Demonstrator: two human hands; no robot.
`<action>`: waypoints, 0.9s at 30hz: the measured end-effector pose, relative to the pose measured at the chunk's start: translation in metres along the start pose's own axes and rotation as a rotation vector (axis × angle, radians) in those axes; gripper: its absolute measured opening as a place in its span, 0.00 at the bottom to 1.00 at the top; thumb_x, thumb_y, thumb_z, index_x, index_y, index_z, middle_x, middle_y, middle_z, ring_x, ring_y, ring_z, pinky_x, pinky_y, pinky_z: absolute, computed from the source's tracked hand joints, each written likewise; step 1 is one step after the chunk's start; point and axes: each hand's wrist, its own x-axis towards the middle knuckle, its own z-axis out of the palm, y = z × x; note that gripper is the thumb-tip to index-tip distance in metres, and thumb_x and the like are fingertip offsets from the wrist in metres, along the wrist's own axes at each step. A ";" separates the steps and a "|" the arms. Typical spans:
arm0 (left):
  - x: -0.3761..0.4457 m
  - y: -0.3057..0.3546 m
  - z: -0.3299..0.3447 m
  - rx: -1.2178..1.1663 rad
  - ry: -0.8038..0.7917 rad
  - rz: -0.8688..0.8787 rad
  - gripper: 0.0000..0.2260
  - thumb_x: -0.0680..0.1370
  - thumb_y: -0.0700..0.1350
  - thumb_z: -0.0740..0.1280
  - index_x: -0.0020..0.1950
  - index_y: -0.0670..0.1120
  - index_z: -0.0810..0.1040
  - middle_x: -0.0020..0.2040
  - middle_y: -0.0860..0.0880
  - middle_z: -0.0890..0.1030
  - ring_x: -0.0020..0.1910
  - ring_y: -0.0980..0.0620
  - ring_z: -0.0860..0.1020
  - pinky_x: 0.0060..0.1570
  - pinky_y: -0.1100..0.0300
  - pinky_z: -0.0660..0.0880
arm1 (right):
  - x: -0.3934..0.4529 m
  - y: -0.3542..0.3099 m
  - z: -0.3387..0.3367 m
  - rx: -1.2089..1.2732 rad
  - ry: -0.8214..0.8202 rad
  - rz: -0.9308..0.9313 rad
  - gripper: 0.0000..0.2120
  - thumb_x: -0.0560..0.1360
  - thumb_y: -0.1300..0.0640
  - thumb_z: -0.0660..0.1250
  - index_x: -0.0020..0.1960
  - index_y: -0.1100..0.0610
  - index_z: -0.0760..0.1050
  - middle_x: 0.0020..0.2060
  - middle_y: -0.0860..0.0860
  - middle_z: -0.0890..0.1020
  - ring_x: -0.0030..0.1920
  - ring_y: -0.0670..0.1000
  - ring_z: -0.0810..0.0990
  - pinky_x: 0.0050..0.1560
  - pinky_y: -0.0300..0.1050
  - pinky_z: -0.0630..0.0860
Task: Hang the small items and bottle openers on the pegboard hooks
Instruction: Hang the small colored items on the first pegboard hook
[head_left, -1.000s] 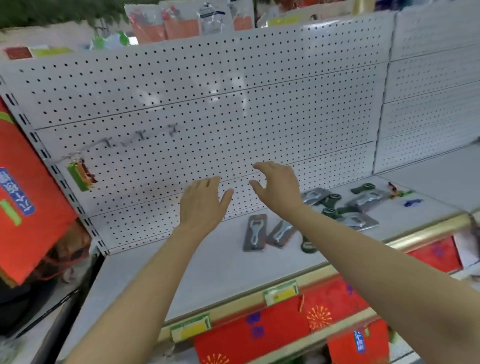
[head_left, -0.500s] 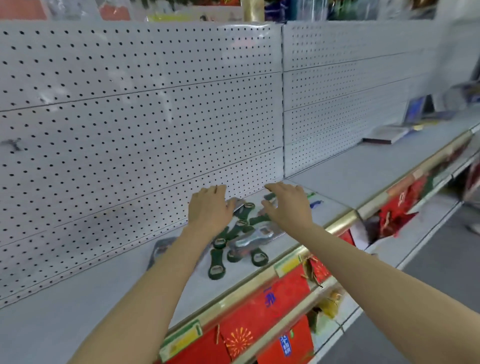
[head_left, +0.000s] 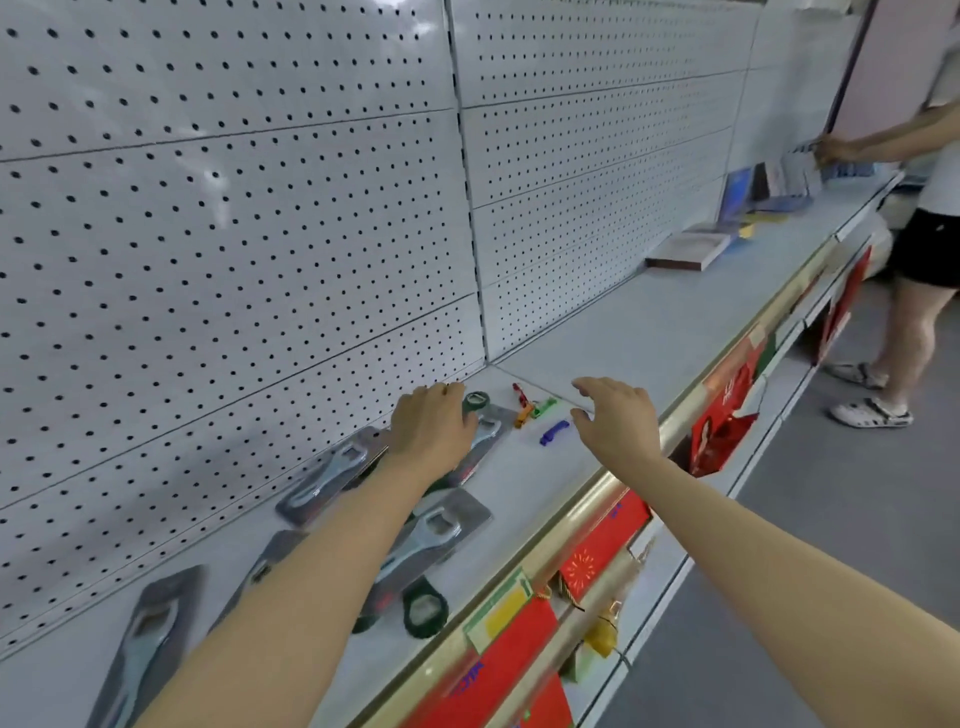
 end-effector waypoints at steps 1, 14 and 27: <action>0.008 0.004 0.007 0.001 0.000 0.008 0.18 0.82 0.53 0.57 0.67 0.45 0.72 0.59 0.46 0.80 0.55 0.45 0.77 0.52 0.52 0.71 | 0.006 0.008 0.004 -0.007 -0.019 0.014 0.18 0.77 0.56 0.66 0.67 0.54 0.74 0.58 0.50 0.81 0.58 0.54 0.78 0.62 0.49 0.65; 0.114 0.064 0.098 -0.127 -0.104 -0.032 0.11 0.82 0.48 0.63 0.55 0.47 0.83 0.52 0.47 0.80 0.51 0.48 0.77 0.40 0.58 0.69 | 0.066 0.089 0.069 -0.047 -0.351 -0.015 0.15 0.77 0.56 0.65 0.63 0.50 0.76 0.55 0.47 0.82 0.56 0.51 0.77 0.61 0.45 0.69; 0.207 0.115 0.154 -0.290 -0.285 -0.136 0.06 0.72 0.43 0.73 0.48 0.49 0.84 0.48 0.49 0.84 0.48 0.47 0.81 0.50 0.55 0.78 | 0.114 0.096 0.108 0.053 -0.570 0.005 0.12 0.75 0.48 0.67 0.54 0.54 0.78 0.49 0.51 0.77 0.47 0.53 0.78 0.45 0.45 0.73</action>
